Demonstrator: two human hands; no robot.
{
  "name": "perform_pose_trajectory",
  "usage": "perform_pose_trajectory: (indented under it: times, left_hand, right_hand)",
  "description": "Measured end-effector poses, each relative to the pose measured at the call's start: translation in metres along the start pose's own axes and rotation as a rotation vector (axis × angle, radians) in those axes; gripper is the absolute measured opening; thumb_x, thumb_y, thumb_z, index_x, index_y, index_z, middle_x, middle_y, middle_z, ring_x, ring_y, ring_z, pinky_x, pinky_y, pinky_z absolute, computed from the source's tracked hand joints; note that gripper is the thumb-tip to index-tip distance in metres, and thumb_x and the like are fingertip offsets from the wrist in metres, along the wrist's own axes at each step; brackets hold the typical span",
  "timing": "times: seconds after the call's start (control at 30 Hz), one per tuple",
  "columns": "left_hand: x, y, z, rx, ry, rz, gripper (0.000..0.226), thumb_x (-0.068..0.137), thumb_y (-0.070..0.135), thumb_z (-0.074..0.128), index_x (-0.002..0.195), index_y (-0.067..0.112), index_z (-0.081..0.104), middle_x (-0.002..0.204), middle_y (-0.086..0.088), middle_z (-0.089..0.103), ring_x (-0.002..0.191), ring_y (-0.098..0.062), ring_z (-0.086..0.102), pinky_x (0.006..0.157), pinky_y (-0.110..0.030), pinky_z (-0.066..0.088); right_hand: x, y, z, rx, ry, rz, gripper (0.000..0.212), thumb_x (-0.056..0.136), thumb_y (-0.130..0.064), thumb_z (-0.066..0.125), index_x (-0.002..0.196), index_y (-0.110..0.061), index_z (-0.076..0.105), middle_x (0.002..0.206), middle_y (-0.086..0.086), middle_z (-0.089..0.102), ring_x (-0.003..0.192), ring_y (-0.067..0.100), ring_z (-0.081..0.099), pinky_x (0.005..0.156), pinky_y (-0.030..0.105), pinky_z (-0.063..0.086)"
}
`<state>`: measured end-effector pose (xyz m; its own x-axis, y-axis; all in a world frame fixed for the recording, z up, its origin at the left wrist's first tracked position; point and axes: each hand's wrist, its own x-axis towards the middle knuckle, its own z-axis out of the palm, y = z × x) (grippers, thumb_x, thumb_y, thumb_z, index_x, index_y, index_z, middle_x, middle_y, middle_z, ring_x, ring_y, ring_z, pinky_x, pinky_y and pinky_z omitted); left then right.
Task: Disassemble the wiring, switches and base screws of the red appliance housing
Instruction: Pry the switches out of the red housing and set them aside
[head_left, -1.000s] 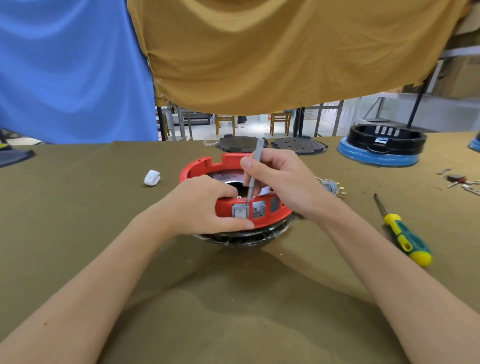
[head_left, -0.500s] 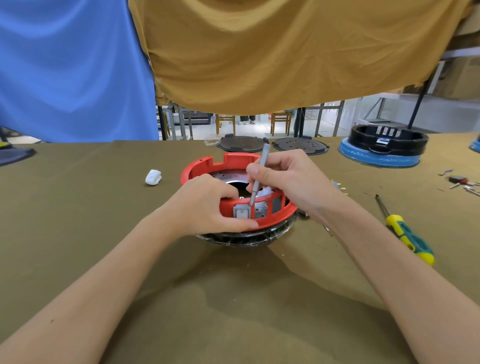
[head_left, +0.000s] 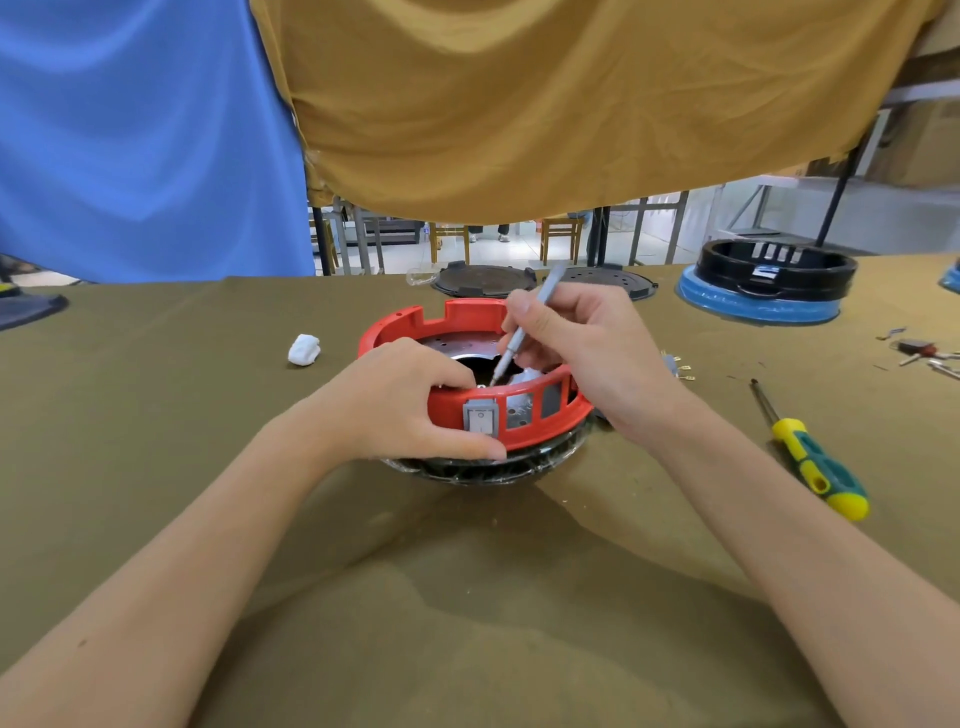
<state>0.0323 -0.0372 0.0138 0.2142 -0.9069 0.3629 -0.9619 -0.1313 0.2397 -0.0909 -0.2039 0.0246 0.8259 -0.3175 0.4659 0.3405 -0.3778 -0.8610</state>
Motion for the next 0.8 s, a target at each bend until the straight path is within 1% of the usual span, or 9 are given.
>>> perform_pose_trajectory:
  times: [0.1,0.17,0.27,0.33,0.4,0.5,0.6,0.7,0.8]
  left_hand:
    - [-0.001,-0.004,-0.003,-0.036,-0.008,-0.023,0.044,0.067,0.074,0.066,0.063,0.030,0.061,0.063,0.007,0.058,0.060,-0.016,0.054,0.058,-0.042,0.046]
    - [0.000,-0.004,-0.001,-0.062,-0.025,-0.059,0.053,0.065,0.075,0.065,0.069,0.023,0.068,0.068,0.001,0.064,0.062,-0.019,0.056,0.064,-0.048,0.047]
    - [0.000,-0.004,0.002,-0.056,-0.037,-0.098,0.069,0.060,0.081,0.060,0.081,0.017,0.075,0.069,-0.004,0.068,0.063,-0.023,0.059,0.065,-0.050,0.047]
    - [0.000,-0.003,0.002,-0.049,-0.032,-0.120,0.070,0.058,0.084,0.058,0.082,0.020,0.076,0.066,-0.002,0.067,0.060,-0.020,0.058,0.065,-0.048,0.047]
    - [-0.001,-0.003,0.002,-0.033,-0.022,-0.135,0.069,0.056,0.085,0.056,0.078,0.022,0.075,0.062,-0.001,0.064,0.058,-0.018,0.055,0.061,-0.045,0.046]
    - [-0.001,-0.003,0.003,-0.027,0.010,-0.153,0.068,0.053,0.087,0.056,0.071,0.023,0.072,0.055,-0.001,0.059,0.052,-0.014,0.049,0.050,-0.032,0.037]
    - [-0.002,-0.003,0.004,-0.041,0.031,-0.160,0.070,0.051,0.087,0.057,0.079,0.026,0.076,0.058,0.003,0.064,0.055,-0.013,0.054,0.051,-0.029,0.039]
    - [-0.002,-0.002,0.005,-0.068,0.050,-0.147,0.063,0.053,0.084,0.061,0.082,0.030,0.077,0.059,0.012,0.065,0.058,-0.007,0.057,0.050,-0.023,0.040]
    - [-0.001,0.000,0.005,-0.055,0.049,-0.130,0.055,0.057,0.079,0.068,0.084,0.031,0.078,0.060,0.020,0.064,0.061,-0.001,0.058,0.052,-0.018,0.039]
  right_hand:
    - [-0.002,-0.001,0.008,-0.016,-0.028,-0.133,0.017,0.097,-0.024,0.063,0.086,-0.014,0.071,0.076,0.005,0.074,0.067,0.015,0.069,0.063,0.021,0.056]
    - [-0.004,0.001,0.016,-0.088,-0.061,-0.181,0.013,0.096,-0.023,0.064,0.087,-0.017,0.071,0.075,0.002,0.072,0.071,0.015,0.071,0.066,0.025,0.057]
    - [-0.005,0.004,0.020,-0.215,-0.072,-0.193,0.013,0.095,-0.025,0.066,0.086,-0.018,0.070,0.075,0.000,0.072,0.077,0.021,0.072,0.073,0.047,0.060]
    - [-0.006,0.003,0.021,-0.277,-0.070,-0.201,0.015,0.096,-0.028,0.066,0.085,-0.018,0.070,0.076,-0.001,0.071,0.078,0.023,0.071,0.074,0.052,0.058]
    - [-0.005,0.000,0.023,-0.355,-0.079,-0.205,0.020,0.097,-0.033,0.064,0.088,-0.016,0.071,0.076,-0.001,0.071,0.077,0.021,0.070,0.073,0.051,0.057]
    - [0.001,-0.010,0.030,-0.495,-0.120,-0.165,0.031,0.099,-0.039,0.059,0.086,-0.012,0.069,0.074,0.006,0.069,0.070,0.023,0.065,0.070,0.049,0.054]
    - [0.010,-0.021,0.036,-0.575,-0.174,-0.076,0.037,0.100,-0.038,0.057,0.080,-0.007,0.067,0.070,0.008,0.067,0.065,0.026,0.064,0.068,0.048,0.055]
    - [0.015,-0.026,0.040,-0.642,-0.197,-0.019,0.042,0.100,-0.036,0.055,0.084,0.000,0.067,0.079,0.017,0.070,0.070,0.034,0.065,0.069,0.047,0.054]
    - [0.017,-0.026,0.040,-0.628,-0.198,0.018,0.043,0.100,-0.034,0.055,0.088,0.005,0.065,0.085,0.023,0.070,0.068,0.035,0.063,0.071,0.050,0.055]
